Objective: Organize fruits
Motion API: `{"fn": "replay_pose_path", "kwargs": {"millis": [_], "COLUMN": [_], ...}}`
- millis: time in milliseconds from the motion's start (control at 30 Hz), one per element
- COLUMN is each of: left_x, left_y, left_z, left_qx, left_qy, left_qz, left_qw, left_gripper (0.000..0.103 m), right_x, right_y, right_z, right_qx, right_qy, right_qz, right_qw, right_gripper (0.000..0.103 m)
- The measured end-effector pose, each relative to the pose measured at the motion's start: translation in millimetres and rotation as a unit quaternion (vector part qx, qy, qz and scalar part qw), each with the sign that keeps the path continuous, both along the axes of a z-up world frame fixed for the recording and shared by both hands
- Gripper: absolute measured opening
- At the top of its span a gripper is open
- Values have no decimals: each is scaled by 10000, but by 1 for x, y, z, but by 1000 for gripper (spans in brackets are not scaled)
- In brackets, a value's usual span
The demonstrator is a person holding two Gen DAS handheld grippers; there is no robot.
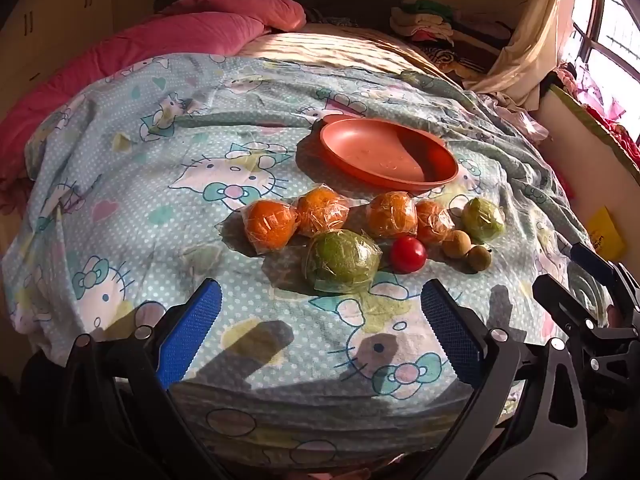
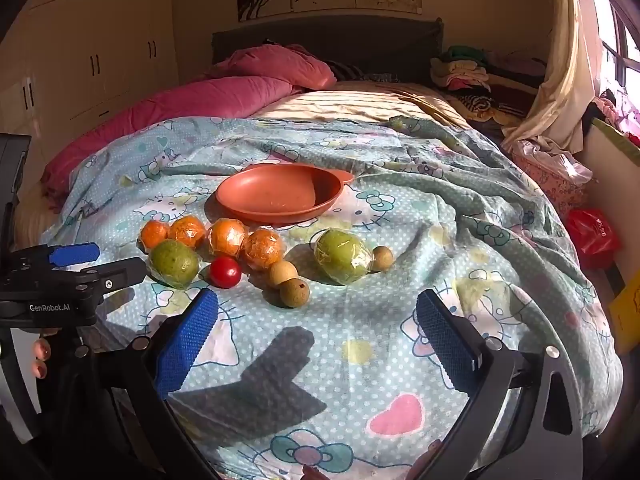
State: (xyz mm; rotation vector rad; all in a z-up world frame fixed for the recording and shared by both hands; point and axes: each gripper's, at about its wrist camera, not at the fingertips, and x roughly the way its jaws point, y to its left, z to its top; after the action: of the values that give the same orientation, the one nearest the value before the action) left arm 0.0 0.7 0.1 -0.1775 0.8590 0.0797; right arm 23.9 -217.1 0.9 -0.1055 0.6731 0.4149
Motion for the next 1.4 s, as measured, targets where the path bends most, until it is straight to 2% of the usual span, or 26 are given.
{"fn": "replay_pose_path", "kwargs": {"millis": [200, 1400], "left_x": [0, -1], "left_y": [-10, -5], "left_z": [5, 5], "left_qx": [31, 28], "left_qy": [-2, -82], "left_qz": [45, -89], "left_qw": [10000, 9999], "left_gripper": [94, 94], "right_x": [-2, -2], "right_y": [-1, -1], "right_z": [3, 0], "right_qx": [15, -14], "right_qy": [-71, -64], "right_qz": [-26, -7], "right_qw": [10000, 10000], "right_gripper": [99, 99]}}
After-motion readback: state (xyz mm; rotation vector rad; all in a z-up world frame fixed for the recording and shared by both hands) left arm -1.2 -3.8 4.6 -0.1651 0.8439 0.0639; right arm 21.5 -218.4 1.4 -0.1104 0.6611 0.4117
